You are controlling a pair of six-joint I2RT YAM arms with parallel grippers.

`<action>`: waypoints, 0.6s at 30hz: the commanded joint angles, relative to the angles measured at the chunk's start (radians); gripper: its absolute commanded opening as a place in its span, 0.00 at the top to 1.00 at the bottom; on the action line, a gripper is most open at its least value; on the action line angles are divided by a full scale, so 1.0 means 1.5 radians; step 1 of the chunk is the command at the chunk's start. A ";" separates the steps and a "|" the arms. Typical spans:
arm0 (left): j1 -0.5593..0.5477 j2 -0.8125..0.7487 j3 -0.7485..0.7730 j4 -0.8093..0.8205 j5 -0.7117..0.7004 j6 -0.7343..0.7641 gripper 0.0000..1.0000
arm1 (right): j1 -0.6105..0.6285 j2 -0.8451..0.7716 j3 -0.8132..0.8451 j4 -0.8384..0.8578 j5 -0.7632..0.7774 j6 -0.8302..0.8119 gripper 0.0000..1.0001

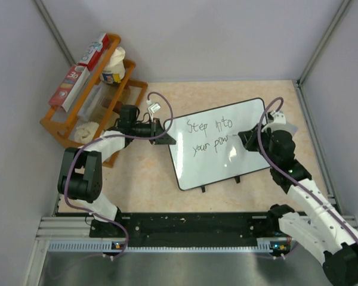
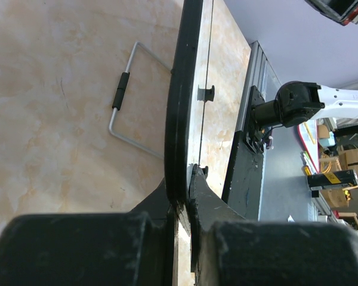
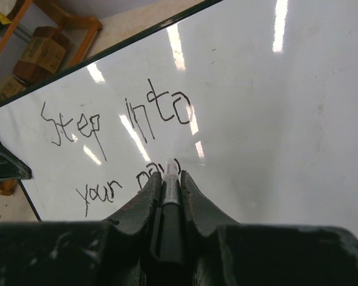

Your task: Write a sentence on the whiteboard

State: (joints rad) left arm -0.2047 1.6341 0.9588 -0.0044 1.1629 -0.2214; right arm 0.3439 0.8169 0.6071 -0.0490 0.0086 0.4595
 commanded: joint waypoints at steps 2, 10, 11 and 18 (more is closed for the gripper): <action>-0.030 0.024 -0.024 -0.025 -0.112 0.159 1.00 | -0.008 -0.068 0.011 0.010 -0.004 0.013 1.00; -0.030 0.021 -0.025 -0.024 -0.112 0.159 1.00 | -0.022 -0.063 -0.001 -0.006 -0.003 -0.001 1.00; -0.030 0.021 -0.025 -0.025 -0.112 0.159 1.00 | -0.026 -0.060 -0.002 -0.005 -0.003 -0.001 1.00; -0.030 0.021 -0.025 -0.025 -0.113 0.159 1.00 | -0.027 -0.041 -0.008 0.008 -0.025 -0.002 1.00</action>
State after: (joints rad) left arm -0.2050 1.6341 0.9592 -0.0044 1.1629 -0.2211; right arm 0.3153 0.7460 0.5964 -0.0734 0.0017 0.4648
